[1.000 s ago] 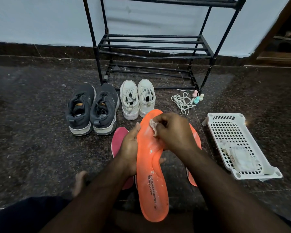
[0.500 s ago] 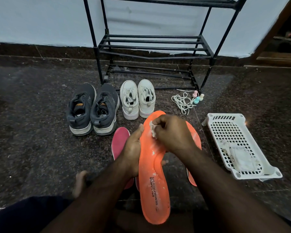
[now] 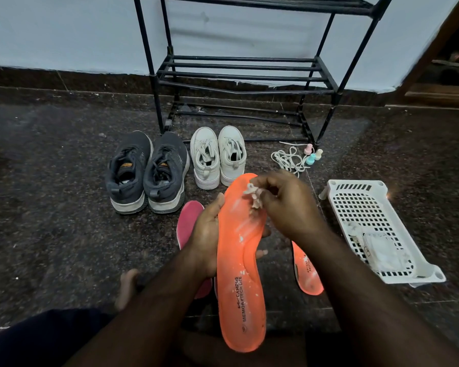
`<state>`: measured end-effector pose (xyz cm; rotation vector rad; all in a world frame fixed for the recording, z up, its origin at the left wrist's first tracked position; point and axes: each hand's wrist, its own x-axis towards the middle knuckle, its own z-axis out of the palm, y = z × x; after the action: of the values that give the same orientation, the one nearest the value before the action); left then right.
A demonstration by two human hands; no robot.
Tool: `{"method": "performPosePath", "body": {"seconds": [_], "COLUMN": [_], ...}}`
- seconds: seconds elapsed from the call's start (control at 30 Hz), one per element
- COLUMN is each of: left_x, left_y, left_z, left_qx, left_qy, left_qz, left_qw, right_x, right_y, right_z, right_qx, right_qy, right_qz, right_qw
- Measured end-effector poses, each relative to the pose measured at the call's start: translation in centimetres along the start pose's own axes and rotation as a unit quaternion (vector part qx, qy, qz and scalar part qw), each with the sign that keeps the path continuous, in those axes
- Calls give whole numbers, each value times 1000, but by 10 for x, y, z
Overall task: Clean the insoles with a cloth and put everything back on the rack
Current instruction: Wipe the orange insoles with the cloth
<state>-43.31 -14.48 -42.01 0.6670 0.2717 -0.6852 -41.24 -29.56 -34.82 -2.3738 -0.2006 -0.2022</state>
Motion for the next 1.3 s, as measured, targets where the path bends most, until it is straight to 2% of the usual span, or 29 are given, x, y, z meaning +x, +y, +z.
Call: {"method": "performPosePath", "body": {"seconds": [0.1, 0.23, 0.33, 0.5, 0.6, 0.77, 0.83, 0.93, 1.07, 1.2, 1.3], "left_x": [-2, -2, -1, -2, -2, 1, 1, 0, -1, -1, 0], "left_y": [0, 1, 0, -3, -1, 0, 2, 0, 0, 0, 0], "left_z": [4, 9, 10, 13, 13, 11, 11, 12, 14, 16, 12], "left_qx": [5, -21, -42, -6, -10, -22, -28, -19, -10, -4, -12], "left_qy": [-10, -5, 16, -8, 7, 41, 41, 36, 22, 16, 15], "left_qz": [-6, 15, 28, 29, 34, 37, 39, 34, 21, 22, 22], "left_qw": [1000, 1000, 999, 1000, 999, 998, 998, 999, 999, 1000, 1000], "right_x": [0, -10, -16, -7, -7, -12, -15, -11, -2, -5, -9], "right_y": [4, -5, -10, -3, -6, -7, -8, -4, 3, -3, -6], "right_z": [5, 25, 36, 31, 30, 36, 39, 36, 26, 28, 27], "right_qx": [-23, -36, -37, -75, -98, -100, -92, -104, -115, -96, -34], "right_qy": [7, -73, -61, -2, 10, -60, -63, -16, 34, -38, -98], "right_qz": [-55, -101, -129, -87, -77, -69, -81, -90, -46, -54, -42], "right_qw": [998, 992, 989, 993, 992, 991, 990, 990, 992, 993, 994]}}
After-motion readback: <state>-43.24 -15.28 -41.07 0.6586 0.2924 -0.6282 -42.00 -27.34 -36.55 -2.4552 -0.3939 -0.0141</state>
